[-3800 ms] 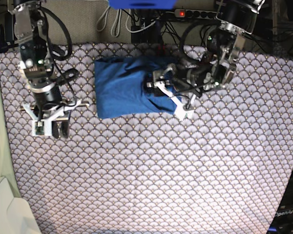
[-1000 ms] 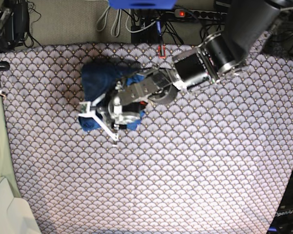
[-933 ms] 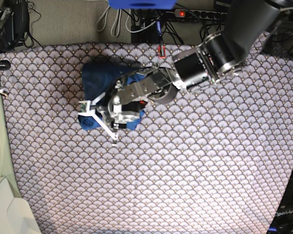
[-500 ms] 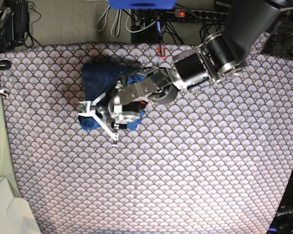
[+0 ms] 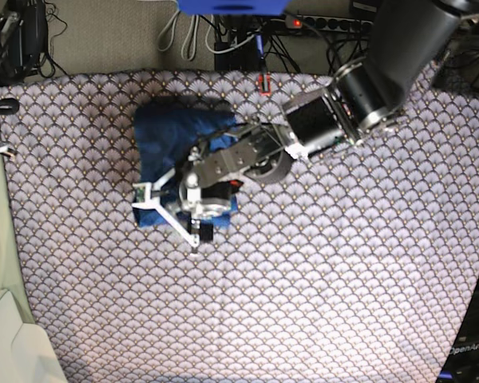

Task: Fold the T-shirt properly
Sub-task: 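Fold the held edge over the bundle with the left gripper, then release the bundle and withdraw the left gripper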

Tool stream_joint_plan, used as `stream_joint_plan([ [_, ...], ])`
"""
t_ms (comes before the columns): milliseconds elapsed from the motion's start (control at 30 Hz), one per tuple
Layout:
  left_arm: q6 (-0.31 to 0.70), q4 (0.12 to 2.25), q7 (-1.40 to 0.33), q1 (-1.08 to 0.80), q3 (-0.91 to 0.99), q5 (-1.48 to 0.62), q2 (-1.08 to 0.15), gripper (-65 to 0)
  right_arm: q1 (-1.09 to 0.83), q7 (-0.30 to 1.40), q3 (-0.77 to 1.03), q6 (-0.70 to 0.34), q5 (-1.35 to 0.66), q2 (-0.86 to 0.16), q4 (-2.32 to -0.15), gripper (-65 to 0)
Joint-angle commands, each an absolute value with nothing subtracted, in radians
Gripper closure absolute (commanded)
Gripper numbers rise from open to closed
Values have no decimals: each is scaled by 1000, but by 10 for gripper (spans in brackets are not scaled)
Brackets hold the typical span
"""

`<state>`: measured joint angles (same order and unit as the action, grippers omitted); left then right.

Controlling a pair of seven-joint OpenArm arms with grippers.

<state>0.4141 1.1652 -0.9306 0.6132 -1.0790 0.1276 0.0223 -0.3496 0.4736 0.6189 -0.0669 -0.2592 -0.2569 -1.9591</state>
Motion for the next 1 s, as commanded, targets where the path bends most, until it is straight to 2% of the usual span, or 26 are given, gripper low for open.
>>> stream_joint_plan([
  [0,409,1184,-929,639,-1070,131,35,-470,-348,444,625,-71,-255,-272,-1974,-163],
  [100,407,1193,-929,648,-1070,131,33,-551,-348,444,625,-71,-255,-272,-1974,-163],
  [167,404,1213,-929,661,-1069,130,31,-573,-348,444,625,-71,-255,-272,-1972,-163],
  [400,409,1349,-940,654,-852,213,33,-573,-348,444,627,-73,-255,-248,-1972,-163],
  [567,410,1405,-989,654,-802,318,28,-573,-367,444,624,-76,-257,-219,-1974,-163],
  [700,410,1454,-998,636,-693,352,-31,-573,-390,444,601,-209,-257,-157,-1982,-162],
  [867,410,1550,-998,542,-417,349,-168,-572,-395,437,552,-398,-257,-53,-2002,-158],
  [967,412,1607,-998,450,-251,349,-246,-572,-387,433,504,-501,-257,-22,-2015,-114],
])
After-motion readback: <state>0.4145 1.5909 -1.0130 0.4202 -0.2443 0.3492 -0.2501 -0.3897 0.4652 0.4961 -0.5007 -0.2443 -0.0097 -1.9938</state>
